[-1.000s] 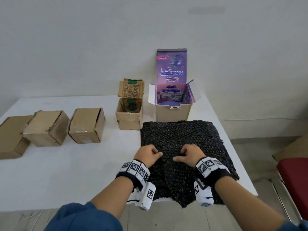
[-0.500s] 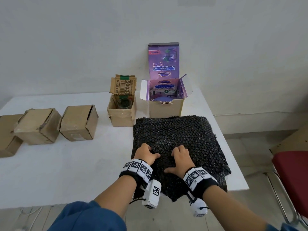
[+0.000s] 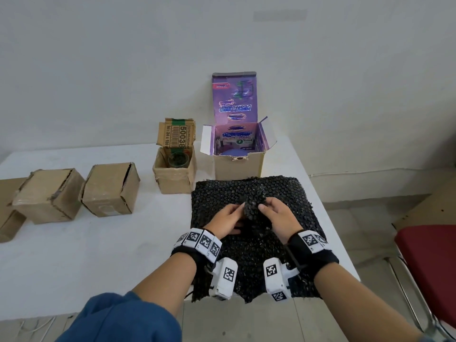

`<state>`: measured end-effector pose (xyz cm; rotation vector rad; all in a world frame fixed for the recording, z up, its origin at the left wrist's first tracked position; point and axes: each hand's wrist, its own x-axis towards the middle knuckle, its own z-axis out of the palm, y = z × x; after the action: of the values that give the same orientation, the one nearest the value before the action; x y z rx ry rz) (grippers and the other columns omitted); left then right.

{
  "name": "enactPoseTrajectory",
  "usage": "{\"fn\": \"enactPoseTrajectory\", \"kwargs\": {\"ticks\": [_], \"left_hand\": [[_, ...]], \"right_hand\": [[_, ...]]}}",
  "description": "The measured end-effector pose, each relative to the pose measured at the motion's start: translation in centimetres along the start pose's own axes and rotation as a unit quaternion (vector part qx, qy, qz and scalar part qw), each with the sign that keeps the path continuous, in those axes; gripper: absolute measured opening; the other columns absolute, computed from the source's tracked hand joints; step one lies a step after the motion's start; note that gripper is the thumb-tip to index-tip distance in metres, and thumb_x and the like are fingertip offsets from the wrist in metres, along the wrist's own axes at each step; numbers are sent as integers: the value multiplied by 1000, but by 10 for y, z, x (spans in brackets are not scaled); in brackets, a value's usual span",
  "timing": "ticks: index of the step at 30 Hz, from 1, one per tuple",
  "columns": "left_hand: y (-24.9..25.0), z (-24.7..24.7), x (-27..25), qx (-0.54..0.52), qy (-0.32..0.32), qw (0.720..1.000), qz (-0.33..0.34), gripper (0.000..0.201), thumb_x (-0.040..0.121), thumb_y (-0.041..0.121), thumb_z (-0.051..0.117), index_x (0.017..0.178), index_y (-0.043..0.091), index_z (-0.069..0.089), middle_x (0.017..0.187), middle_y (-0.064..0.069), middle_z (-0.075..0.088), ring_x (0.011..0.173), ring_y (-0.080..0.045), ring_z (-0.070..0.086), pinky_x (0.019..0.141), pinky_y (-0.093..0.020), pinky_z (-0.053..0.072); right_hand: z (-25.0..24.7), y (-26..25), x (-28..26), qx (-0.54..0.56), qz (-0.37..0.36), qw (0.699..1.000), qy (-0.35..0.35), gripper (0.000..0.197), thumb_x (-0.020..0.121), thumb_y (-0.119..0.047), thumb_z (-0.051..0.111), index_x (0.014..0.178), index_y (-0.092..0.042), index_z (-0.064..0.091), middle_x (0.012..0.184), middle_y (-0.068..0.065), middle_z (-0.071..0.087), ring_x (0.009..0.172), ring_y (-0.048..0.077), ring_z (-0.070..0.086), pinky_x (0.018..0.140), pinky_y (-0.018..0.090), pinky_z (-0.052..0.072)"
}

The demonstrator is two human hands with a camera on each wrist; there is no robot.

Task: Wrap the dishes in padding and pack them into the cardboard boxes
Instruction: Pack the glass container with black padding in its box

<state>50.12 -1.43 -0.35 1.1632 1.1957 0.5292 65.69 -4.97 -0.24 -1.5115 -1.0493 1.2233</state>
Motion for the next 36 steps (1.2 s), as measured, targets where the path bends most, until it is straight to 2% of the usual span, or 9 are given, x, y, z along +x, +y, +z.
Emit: {"fn": "enactPoseTrajectory", "kwargs": {"ticks": [4, 8, 12, 17, 24, 28, 31, 34, 36], "left_hand": [[17, 1, 0, -174, -44, 984, -21, 43, 94, 52, 40, 111, 18, 59, 109, -6, 67, 104, -25, 64, 90, -42, 53], [18, -16, -1, -134, 1, 990, 53, 18, 91, 13, 60, 108, 9, 56, 103, -8, 63, 93, -16, 62, 76, -30, 57], [19, -48, 0, -104, 19, 990, 97, 20, 90, 6, 60, 107, 14, 59, 109, -8, 66, 100, -19, 63, 90, -35, 52], [27, -96, 3, -115, 18, 985, 128, 21, 93, 4, 52, 111, 12, 59, 103, 0, 66, 95, -12, 62, 90, -26, 49], [39, -182, 30, -66, 119, 980, 143, 23, 84, 10, 68, 101, 20, 57, 111, -16, 63, 108, -31, 59, 95, -48, 49], [49, -228, 48, -18, 178, 966, 187, 34, 78, 9, 74, 101, 19, 51, 98, -5, 66, 93, -19, 64, 84, -33, 53], [50, -257, 64, 73, 219, 951, 207, 28, 84, 13, 68, 108, 19, 55, 102, 5, 62, 93, -12, 60, 83, -26, 49], [40, -278, 83, 143, 221, 948, 178, 30, 93, 20, 56, 122, 19, 55, 118, -2, 57, 101, -16, 58, 90, -32, 48], [34, -283, 92, 142, 203, 956, 158, 33, 96, 20, 49, 129, 18, 52, 122, -8, 57, 104, -20, 60, 94, -42, 50]], "right_hand": [[9, -10, 4, -88, -37, 994, 61, 29, 84, -12, 69, 101, -17, 46, 99, 9, 62, 91, 22, 60, 89, 34, 49], [19, -21, 11, -233, -129, 959, 98, 24, 79, -14, 73, 93, -18, 55, 96, 3, 54, 82, 13, 52, 79, 15, 39], [35, -29, 25, -263, -138, 953, 56, 12, 84, -26, 68, 90, -24, 57, 103, -1, 51, 103, 14, 43, 94, 23, 31], [74, -52, 44, -113, -81, 987, -82, 16, 92, -21, 59, 84, -23, 45, 82, 1, 49, 81, 15, 45, 80, 29, 36], [151, -88, 86, -87, -125, 986, -64, 50, 81, -6, 69, 111, -34, 41, 96, 8, 65, 85, 21, 66, 81, 32, 54], [183, -110, 119, -200, -164, 964, -53, 29, 82, -10, 68, 104, -25, 56, 90, -7, 62, 88, 15, 59, 80, 22, 46], [203, -122, 143, -191, -151, 970, 15, 24, 84, -9, 66, 89, -29, 55, 89, -6, 63, 90, 19, 61, 79, 32, 53], [221, -125, 165, -207, -139, 965, 86, 16, 85, -13, 65, 96, -24, 61, 102, 1, 63, 91, 21, 63, 79, 37, 57], [233, -121, 177, -284, -147, 944, 81, 18, 87, -14, 63, 104, -17, 65, 109, 5, 59, 100, 22, 59, 93, 32, 50]]}}
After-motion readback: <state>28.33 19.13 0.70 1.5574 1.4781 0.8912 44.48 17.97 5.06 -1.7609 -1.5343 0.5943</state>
